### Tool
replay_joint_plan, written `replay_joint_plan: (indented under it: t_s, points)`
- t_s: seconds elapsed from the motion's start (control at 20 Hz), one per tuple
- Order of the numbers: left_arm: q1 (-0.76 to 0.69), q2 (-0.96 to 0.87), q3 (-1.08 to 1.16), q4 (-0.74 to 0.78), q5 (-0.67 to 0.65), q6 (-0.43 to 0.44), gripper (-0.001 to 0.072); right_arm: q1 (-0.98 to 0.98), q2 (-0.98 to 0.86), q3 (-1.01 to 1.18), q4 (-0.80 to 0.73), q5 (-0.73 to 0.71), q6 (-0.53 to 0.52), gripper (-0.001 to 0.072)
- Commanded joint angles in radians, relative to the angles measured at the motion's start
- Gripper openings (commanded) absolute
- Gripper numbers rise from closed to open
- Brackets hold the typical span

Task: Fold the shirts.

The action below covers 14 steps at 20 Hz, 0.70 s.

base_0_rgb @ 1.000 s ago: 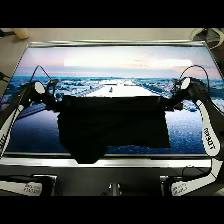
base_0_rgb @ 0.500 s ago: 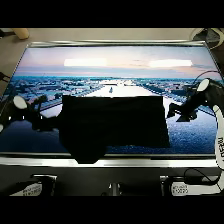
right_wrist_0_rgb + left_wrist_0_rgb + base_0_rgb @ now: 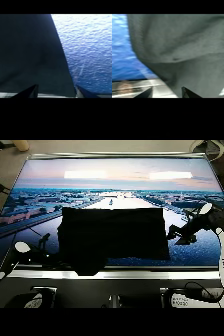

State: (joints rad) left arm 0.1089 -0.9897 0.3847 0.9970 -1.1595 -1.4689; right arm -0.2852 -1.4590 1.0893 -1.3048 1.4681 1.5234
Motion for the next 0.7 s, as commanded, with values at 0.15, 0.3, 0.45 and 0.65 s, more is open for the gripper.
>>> replay_joint_plan:
  t_s: [0.15,0.3,0.45,0.65]
  points:
    - [-0.122,-0.057,-0.032,-0.059,0.141,-0.042,0.0304,0.001,0.003,-0.132,0.021,-0.020,-0.003,0.0559]
    - [-0.140,-0.055,-0.030,-0.058,0.158,-0.048,0.0033,0.002,0.003,-0.198,0.033,-0.073,-0.007,0.0559]
    - [-0.140,-0.043,-0.030,-0.052,0.155,-0.040,0.0032,0.002,0.002,-0.251,0.060,-0.154,-0.010,0.0549]
    - [-0.139,0.001,-0.023,-0.047,0.158,-0.040,0.0031,0.002,0.003,-0.282,0.116,-0.192,-0.012,0.0130]
